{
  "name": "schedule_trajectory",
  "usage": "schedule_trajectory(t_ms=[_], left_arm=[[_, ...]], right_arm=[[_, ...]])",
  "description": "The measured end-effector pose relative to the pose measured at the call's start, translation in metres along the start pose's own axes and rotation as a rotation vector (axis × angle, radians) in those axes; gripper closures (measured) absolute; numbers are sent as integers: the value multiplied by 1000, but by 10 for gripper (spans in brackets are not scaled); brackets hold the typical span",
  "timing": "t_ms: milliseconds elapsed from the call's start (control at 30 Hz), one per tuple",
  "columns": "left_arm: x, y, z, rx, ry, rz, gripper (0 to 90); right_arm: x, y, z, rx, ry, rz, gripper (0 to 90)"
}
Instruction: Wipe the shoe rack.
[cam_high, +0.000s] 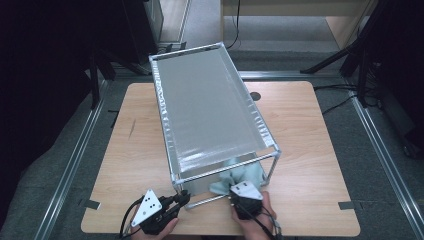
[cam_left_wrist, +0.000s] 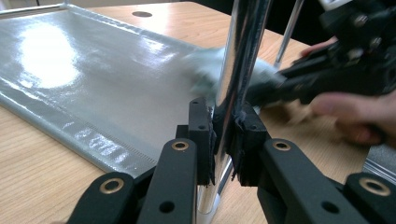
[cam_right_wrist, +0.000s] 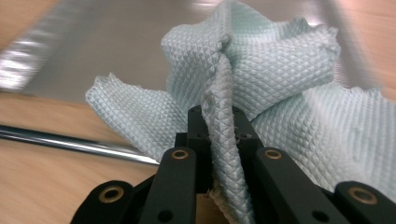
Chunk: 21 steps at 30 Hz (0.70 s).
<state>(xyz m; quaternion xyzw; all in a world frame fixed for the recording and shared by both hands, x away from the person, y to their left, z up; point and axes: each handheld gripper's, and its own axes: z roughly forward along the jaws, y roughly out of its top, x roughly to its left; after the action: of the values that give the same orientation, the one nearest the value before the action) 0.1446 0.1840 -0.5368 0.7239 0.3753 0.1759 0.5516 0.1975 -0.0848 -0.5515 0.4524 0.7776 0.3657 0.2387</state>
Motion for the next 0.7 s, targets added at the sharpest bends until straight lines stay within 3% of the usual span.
schedule_trajectory(t_ms=[33,67,167,267,567,633,700], left_arm=[[0,0,0,0,0,0,802],[1,0,0,-2,6,-2,802],[3,0,-2,-4,14,-9,801],[4,-1,-3,-4,19,-8,801],[6,-1,-6,-2,22,-9,801],[6,-1,-7,-1,25,-10,801],[7,-1,-7,0,27,-10,801]], right_arm=[[0,0,0,0,0,0,824],[-18,-3,-10,-3,-44,16,825],[-43,-10,-25,-5,-92,51,826],[-59,-12,-43,-39,-86,76,826],[-75,32,-115,-297,-135,89,825],[-78,39,-124,-326,-147,91,825],[-81,39,-125,-323,-150,86,824]])
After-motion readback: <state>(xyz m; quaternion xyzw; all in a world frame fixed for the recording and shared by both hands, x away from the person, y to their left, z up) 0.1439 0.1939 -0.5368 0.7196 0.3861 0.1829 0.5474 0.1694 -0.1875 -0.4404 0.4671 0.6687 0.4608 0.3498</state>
